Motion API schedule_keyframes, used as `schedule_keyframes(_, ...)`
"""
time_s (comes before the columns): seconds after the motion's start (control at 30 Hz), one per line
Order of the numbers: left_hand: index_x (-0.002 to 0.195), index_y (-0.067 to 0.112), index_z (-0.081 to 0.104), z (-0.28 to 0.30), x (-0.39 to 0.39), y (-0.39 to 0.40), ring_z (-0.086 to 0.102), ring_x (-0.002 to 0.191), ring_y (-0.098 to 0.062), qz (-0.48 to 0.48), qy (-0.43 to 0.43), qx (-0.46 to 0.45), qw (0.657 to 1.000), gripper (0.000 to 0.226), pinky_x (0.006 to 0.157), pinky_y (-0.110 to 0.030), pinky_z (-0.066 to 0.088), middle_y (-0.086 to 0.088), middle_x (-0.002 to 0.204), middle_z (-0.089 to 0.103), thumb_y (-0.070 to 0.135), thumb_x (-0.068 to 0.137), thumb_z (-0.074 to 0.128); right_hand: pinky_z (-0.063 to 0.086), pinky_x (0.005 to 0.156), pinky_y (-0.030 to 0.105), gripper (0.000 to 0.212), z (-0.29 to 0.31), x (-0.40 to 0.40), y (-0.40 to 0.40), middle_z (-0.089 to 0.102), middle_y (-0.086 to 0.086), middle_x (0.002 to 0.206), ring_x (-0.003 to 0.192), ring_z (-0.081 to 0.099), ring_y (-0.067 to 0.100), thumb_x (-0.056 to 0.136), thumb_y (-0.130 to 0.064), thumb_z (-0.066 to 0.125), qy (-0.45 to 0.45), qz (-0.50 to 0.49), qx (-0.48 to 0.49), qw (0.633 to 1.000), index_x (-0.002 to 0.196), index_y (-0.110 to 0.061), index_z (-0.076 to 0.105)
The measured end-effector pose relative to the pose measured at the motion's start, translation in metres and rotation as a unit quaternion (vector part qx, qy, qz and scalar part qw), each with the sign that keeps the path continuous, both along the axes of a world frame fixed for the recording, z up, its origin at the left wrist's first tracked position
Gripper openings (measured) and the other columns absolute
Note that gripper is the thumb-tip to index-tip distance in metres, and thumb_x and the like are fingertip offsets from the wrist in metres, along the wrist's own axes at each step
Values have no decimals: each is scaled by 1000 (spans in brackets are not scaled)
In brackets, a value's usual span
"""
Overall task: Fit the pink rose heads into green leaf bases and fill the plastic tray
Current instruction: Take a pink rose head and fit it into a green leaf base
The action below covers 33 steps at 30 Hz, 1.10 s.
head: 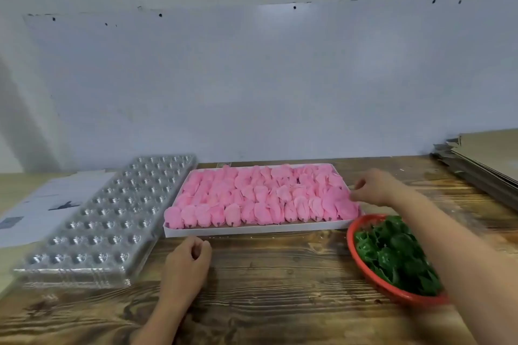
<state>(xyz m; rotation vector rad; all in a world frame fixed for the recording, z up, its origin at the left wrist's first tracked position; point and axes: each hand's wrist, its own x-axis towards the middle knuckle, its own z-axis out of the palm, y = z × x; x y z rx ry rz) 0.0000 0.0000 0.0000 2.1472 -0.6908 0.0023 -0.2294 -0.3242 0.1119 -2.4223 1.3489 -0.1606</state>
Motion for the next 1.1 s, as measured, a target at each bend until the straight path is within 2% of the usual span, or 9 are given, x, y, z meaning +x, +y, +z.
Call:
schedule_keyframes(0.07,69,7,54,1,0,1,58,67,-27,9,9,-17,1000,30,64,-37,43,-8,62,60,22,95,62,41,49,22,19,-3,8,4,58,3,70,55,49,14,84,-25,71,40,-12,16,999,74,-12,61)
schedule_keyframes(0.13,70,7,55,2,-3,1,58,68,-27,12,15,-12,1000,30,64,-37,43,-8,63,60,22,94,62,39,48,24,25,-9,15,7,54,-1,67,55,50,15,79,-22,73,66,-25,16,997,70,-16,51)
schedule_keyframes(0.3,68,10,55,-4,3,0,58,67,-25,15,16,-23,1000,30,63,-35,42,-7,63,60,23,94,63,40,43,22,15,-13,23,9,66,-1,68,54,62,10,74,-19,71,98,-62,-21,993,80,-14,59)
schedule_keyframes(0.47,67,13,56,-4,4,0,58,67,-20,13,22,-26,999,29,64,-31,43,-4,63,60,24,93,64,39,42,21,14,-14,23,9,64,-1,70,55,60,10,74,-17,71,109,-75,-27,991,79,-16,58)
schedule_keyframes(0.67,67,12,56,-6,4,1,58,68,-23,8,30,-31,999,30,63,-30,43,-7,64,61,24,93,64,48,55,22,12,-18,25,9,62,3,78,68,60,15,76,-11,66,117,-42,21,992,73,-13,54)
schedule_keyframes(0.77,68,10,56,-6,5,0,58,68,-25,8,32,-35,999,30,63,-32,42,-8,65,61,23,94,64,47,52,24,10,-18,25,11,64,3,79,69,63,17,73,-9,64,100,-42,-16,994,78,-12,56)
schedule_keyframes(0.87,69,10,57,-5,4,0,59,68,-24,9,30,-34,999,29,62,-30,42,-9,65,61,23,94,64,49,51,24,17,-13,30,15,65,5,80,68,64,17,67,-6,64,107,-42,-5,993,81,-10,57)
schedule_keyframes(1.0,69,9,57,-4,3,1,59,69,-24,7,31,-33,999,29,63,-33,42,-9,66,62,24,94,63,48,52,24,21,-12,35,18,58,6,79,65,59,16,71,-6,67,119,-44,6,992,74,-11,46)
schedule_keyframes(1.1,69,9,56,-3,3,1,58,69,-25,7,32,-34,999,29,63,-33,42,-9,67,61,23,94,63,44,48,23,25,-14,38,19,54,5,84,66,58,16,78,-10,69,118,-50,7,992,84,-8,45)
